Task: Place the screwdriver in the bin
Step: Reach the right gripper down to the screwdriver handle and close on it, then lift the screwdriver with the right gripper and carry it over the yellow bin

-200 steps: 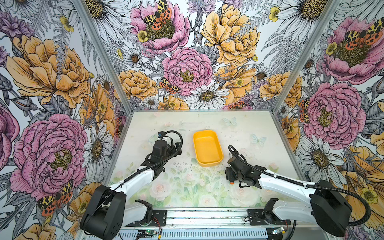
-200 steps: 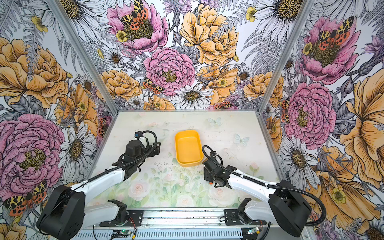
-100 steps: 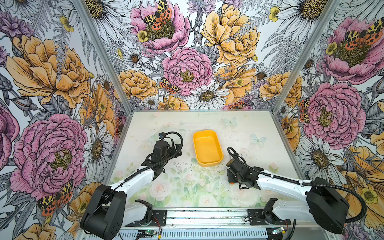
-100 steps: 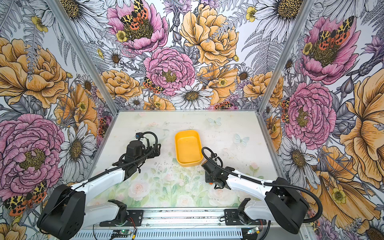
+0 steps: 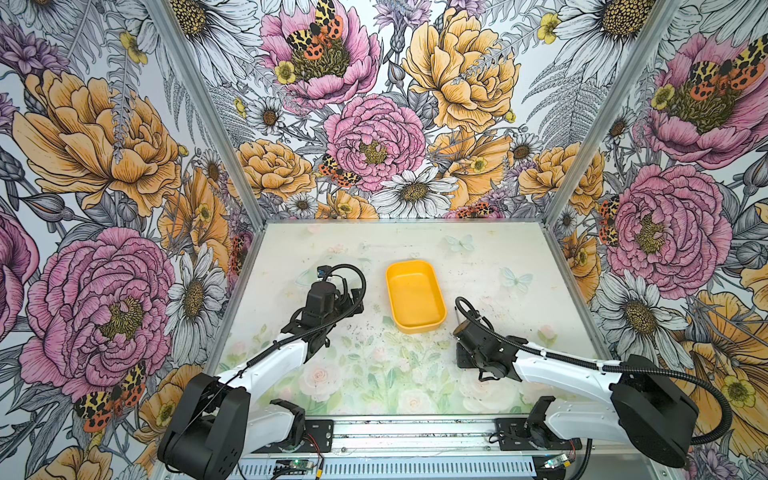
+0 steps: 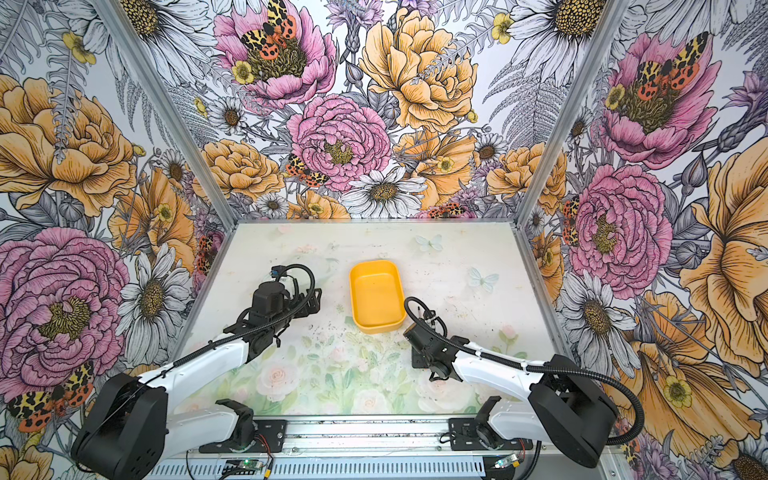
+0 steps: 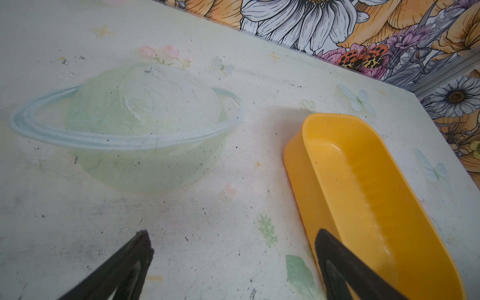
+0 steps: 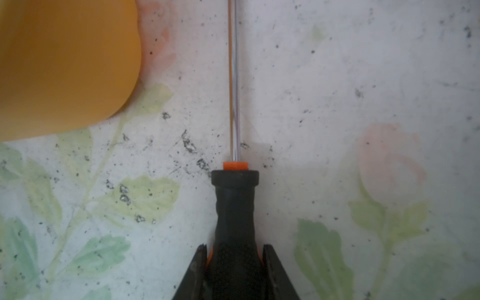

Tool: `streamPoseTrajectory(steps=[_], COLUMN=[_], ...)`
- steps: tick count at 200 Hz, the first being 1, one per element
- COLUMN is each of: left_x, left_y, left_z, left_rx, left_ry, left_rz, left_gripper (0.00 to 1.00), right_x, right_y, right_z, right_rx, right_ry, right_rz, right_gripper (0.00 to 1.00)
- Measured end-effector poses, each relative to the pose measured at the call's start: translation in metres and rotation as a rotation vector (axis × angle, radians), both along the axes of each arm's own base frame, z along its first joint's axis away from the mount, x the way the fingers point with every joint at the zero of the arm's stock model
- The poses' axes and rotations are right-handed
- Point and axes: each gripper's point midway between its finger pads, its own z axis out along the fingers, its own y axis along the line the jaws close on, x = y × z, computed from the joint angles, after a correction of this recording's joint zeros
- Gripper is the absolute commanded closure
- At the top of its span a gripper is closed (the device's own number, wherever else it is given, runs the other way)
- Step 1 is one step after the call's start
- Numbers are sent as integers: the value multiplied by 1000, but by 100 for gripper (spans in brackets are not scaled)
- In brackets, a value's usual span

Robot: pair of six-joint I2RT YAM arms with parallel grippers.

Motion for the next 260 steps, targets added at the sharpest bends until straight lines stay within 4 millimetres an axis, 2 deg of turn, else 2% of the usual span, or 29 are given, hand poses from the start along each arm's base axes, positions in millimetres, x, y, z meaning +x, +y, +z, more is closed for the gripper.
streamPoseTrajectory(steps=[43, 85, 101, 121, 155, 169, 181, 195, 210, 230, 260], left_x=[-2, -3, -4, -5, -5, -5, -5, -6, -7, -8, -9], left_y=[1, 0, 0, 1, 1, 1, 1, 1, 2, 3, 3], left_z=[0, 6, 6, 4, 4, 4, 4, 4, 5, 7, 8], left_rx=[1, -6, -5, -3, -3, -3, -2, 0, 1, 1, 1], left_ry=[4, -13, -12, -7, -6, -6, -5, -1, -3, -8, -7], left_rz=[0, -3, -3, -3, -3, -3, -3, -3, 0, 3, 4], left_gripper=[1, 1, 1, 1, 1, 1, 1, 1, 1, 1, 1], right_x=[1, 24, 38, 64, 126, 146, 161, 172, 176, 174, 162], right_y=[1, -17, -23, -17, 18, 33, 48, 68, 86, 107, 124], right_z=[6, 41, 63, 105, 185, 204, 213, 214, 204, 179, 145], right_rx=[42, 169, 187, 200, 233, 232, 225, 219, 210, 190, 176], right_ry=[3, -58, -94, -159, -304, -340, -357, -356, -334, -278, -185], right_rz=[-8, -96, -114, -82, 5, 36, 68, 107, 141, 181, 205], right_gripper=[100, 100, 100, 100, 100, 100, 100, 100, 100, 100, 100])
